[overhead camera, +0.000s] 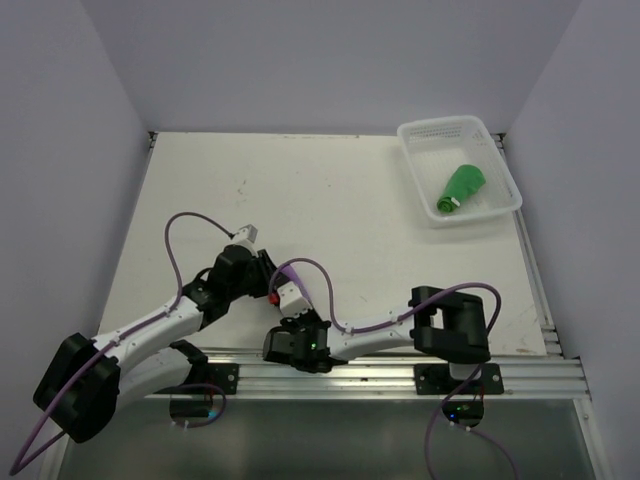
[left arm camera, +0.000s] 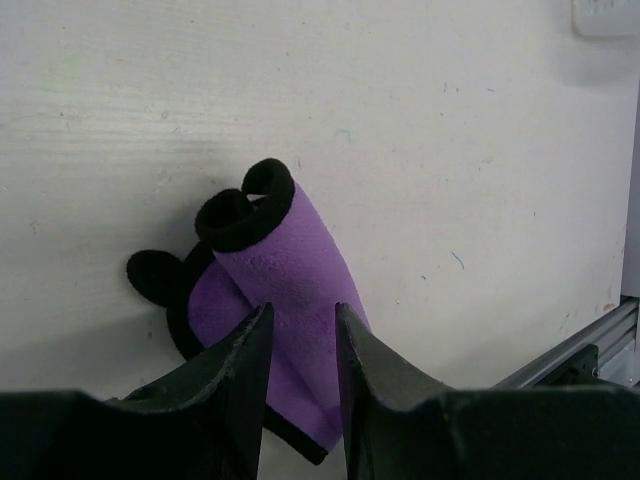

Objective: Roll the towels
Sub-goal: Roll the towel

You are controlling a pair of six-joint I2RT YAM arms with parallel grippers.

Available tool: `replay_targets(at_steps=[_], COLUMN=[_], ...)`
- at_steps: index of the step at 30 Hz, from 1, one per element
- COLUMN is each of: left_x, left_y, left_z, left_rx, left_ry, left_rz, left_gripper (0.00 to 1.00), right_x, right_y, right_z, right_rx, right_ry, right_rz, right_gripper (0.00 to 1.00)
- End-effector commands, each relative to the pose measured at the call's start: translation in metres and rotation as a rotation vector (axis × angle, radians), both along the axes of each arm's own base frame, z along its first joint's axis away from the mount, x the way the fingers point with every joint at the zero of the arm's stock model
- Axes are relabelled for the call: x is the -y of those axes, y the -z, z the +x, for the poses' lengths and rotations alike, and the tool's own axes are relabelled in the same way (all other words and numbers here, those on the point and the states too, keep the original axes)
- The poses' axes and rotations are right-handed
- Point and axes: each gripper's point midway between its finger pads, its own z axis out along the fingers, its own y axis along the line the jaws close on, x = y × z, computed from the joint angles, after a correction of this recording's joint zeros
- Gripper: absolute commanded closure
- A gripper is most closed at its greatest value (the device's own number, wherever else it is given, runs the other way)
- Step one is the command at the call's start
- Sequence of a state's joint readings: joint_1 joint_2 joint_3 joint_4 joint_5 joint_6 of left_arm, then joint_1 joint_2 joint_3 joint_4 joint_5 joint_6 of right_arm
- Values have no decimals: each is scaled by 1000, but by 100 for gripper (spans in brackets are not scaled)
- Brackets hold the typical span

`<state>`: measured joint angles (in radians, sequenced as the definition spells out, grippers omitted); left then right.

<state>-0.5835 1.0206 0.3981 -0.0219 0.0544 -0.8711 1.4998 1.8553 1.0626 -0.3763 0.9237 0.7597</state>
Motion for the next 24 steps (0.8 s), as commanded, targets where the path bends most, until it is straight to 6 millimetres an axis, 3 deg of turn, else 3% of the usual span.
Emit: replay_targets(at_steps=[1, 7, 16, 19, 24], left_x=[6, 22, 29, 31, 29], left_y=[-19, -26, -40, -32, 1], left_z=[8, 10, 5, 0, -14], left_rx=[46, 56, 70, 55, 1], left_ry=[19, 74, 101, 109, 122], left_rz=[-19, -75, -135, -156, -157], left_gripper=[65, 65, 65, 65, 65], right_x=[10, 4, -10, -11, -12], right_y=[18, 24, 41, 43, 45], right_z=[-10, -16, -29, -29, -30], right_rx=[-30, -11, -9, -15, -17], right_ry=[4, -22, -67, -71, -77], right_rz=[-107, -223, -349, -350, -356], right_gripper=[100, 100, 100, 100, 100])
